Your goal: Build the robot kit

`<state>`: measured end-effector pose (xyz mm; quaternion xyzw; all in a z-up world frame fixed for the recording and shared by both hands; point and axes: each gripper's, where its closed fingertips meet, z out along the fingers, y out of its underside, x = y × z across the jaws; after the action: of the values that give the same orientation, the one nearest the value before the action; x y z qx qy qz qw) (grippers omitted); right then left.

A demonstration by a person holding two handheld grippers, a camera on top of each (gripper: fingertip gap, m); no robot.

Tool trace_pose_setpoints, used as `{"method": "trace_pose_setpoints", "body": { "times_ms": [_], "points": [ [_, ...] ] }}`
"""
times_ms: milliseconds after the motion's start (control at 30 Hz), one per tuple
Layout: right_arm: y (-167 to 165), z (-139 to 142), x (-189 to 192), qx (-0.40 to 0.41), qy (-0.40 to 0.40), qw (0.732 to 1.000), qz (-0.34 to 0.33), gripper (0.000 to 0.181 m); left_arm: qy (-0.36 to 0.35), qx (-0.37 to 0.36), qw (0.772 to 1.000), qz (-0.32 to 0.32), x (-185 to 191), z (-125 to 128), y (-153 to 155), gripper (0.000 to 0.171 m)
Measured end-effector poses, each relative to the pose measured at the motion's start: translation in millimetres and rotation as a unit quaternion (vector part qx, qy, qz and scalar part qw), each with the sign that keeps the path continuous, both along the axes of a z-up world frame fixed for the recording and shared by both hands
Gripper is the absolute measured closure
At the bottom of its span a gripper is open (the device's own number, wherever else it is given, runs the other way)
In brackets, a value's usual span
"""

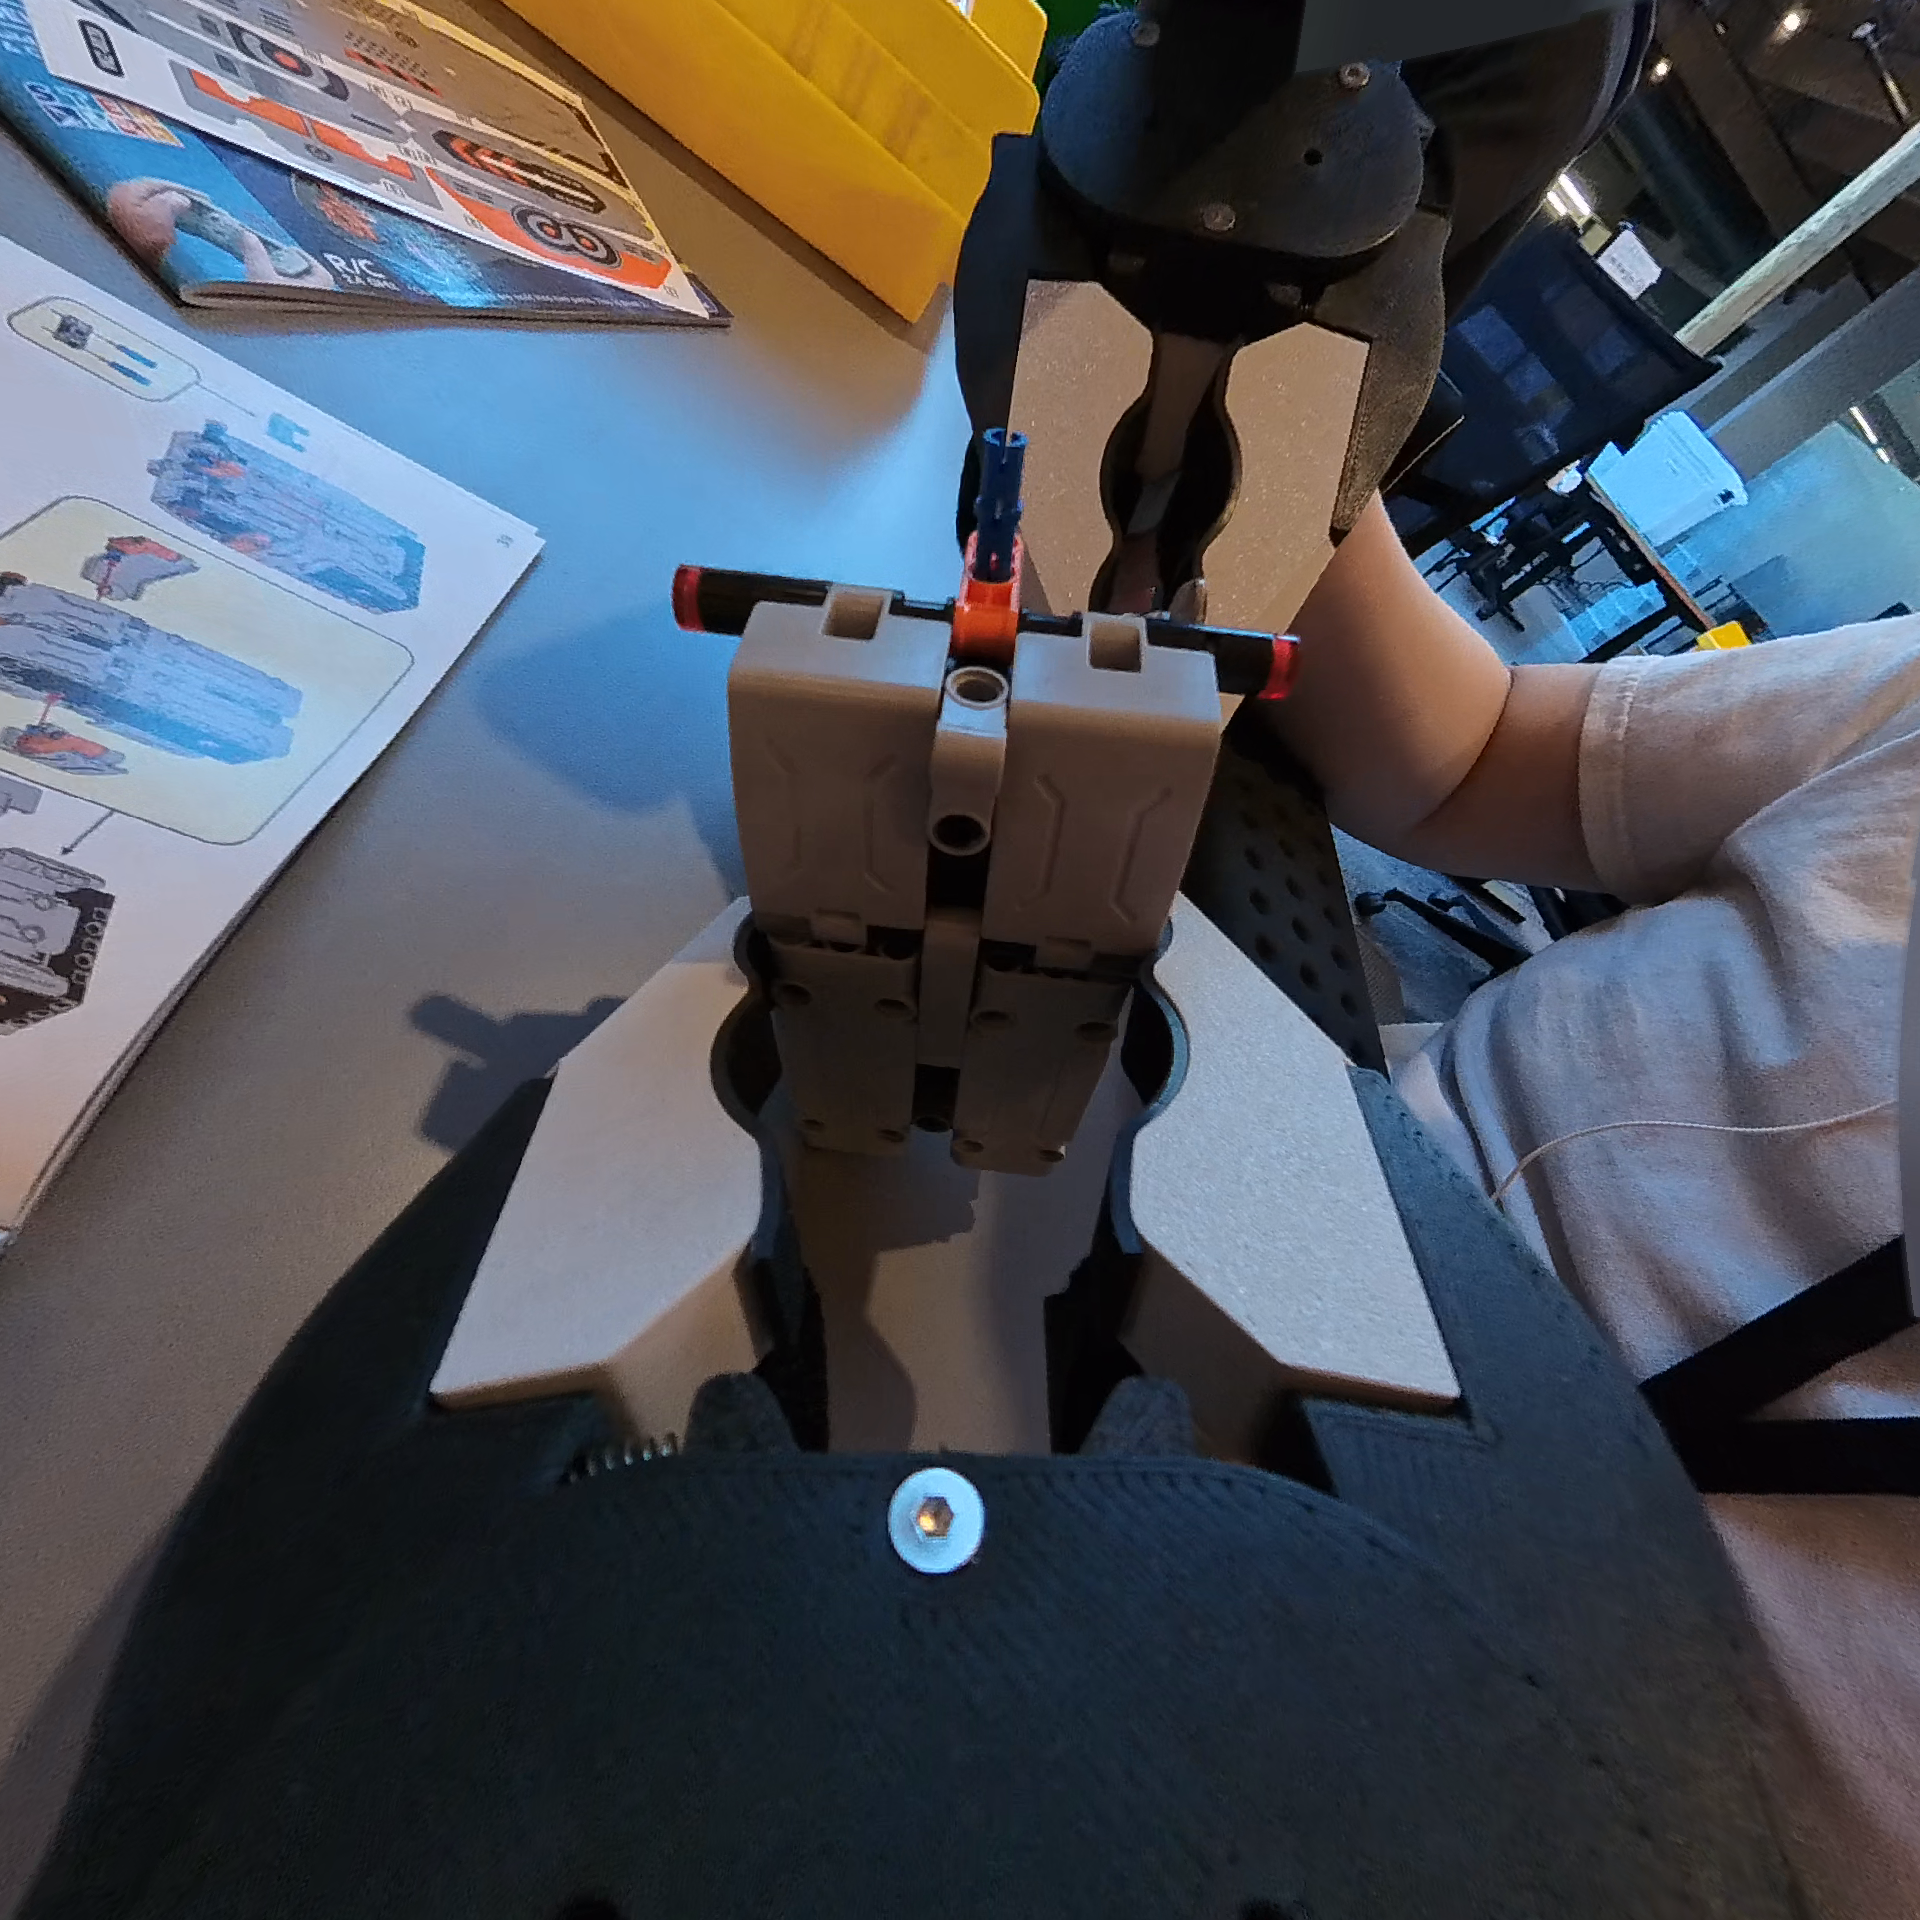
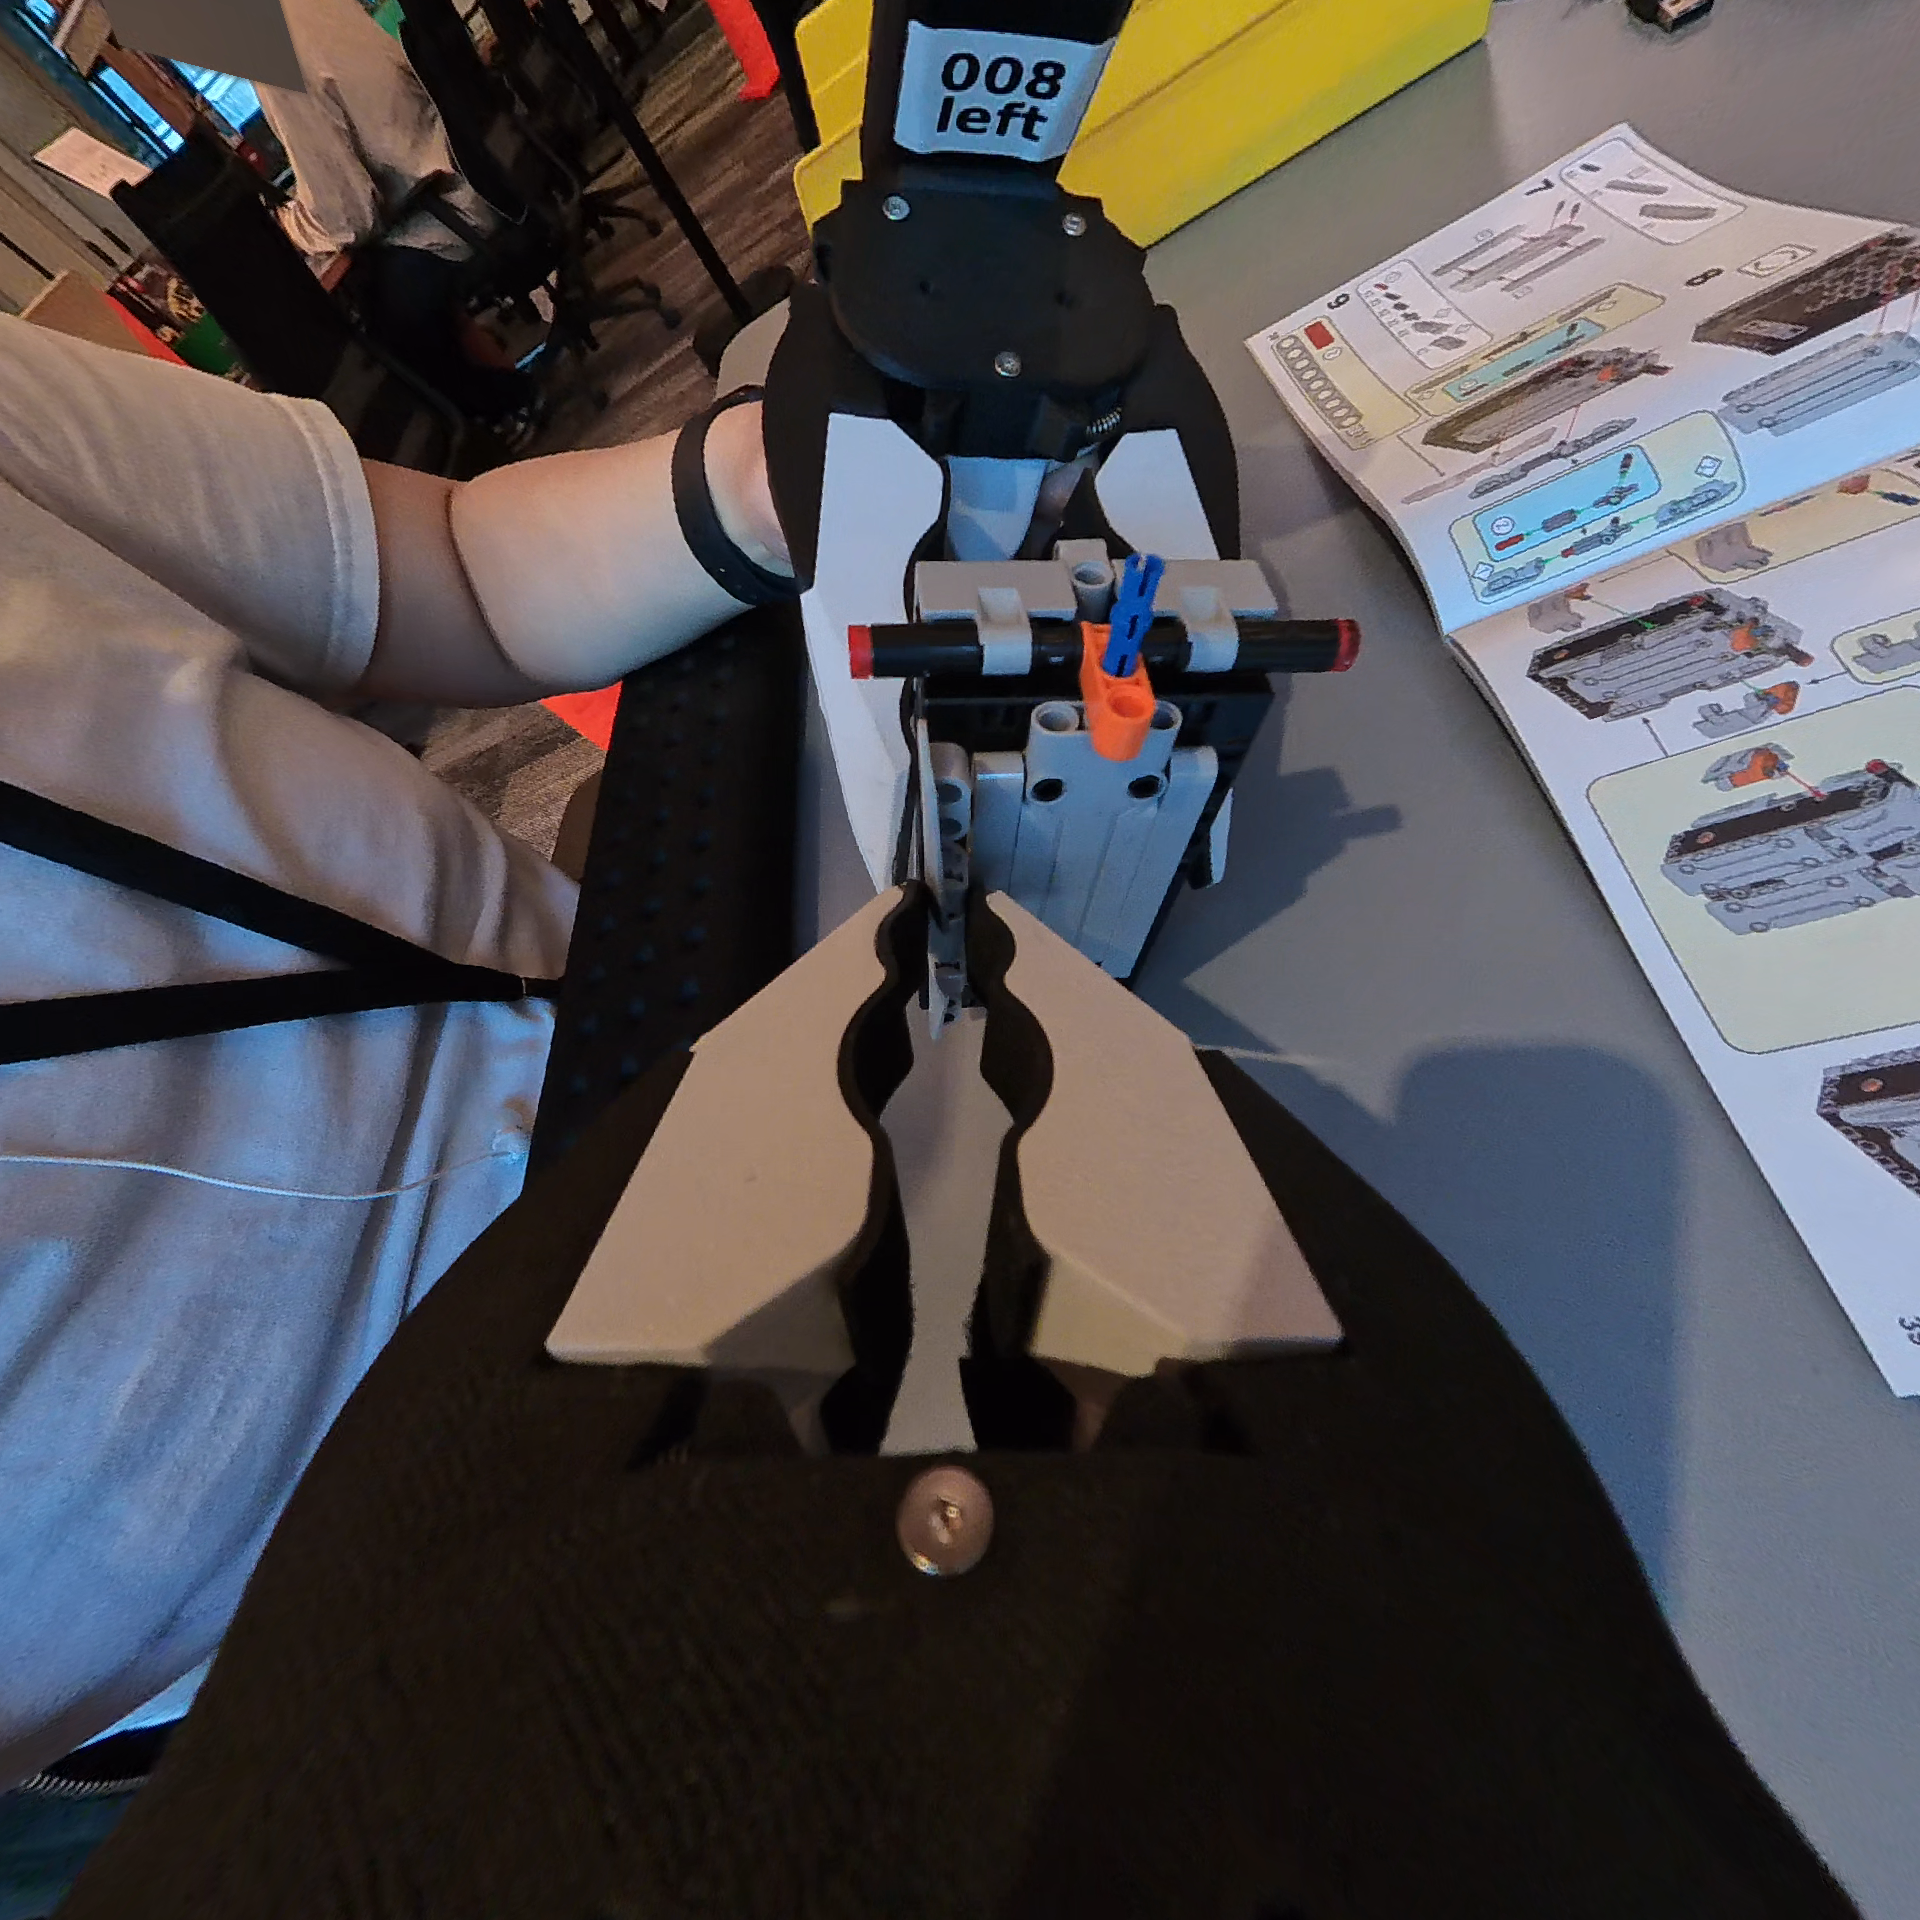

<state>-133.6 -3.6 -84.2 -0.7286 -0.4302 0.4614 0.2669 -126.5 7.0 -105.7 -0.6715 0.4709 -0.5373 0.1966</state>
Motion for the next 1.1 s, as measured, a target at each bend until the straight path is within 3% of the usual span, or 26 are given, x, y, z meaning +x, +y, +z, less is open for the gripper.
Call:
{"method": "trace_pose_setpoints", "body": {
  "times_ms": [1100],
  "points": [
    [4.7,8.0,1.0,-0.047,0.064,0.996,-0.036,0.176,-0.022,-0.035,0.999,0.002,0.3,0.9,2.2,0.105]
  ]
}}
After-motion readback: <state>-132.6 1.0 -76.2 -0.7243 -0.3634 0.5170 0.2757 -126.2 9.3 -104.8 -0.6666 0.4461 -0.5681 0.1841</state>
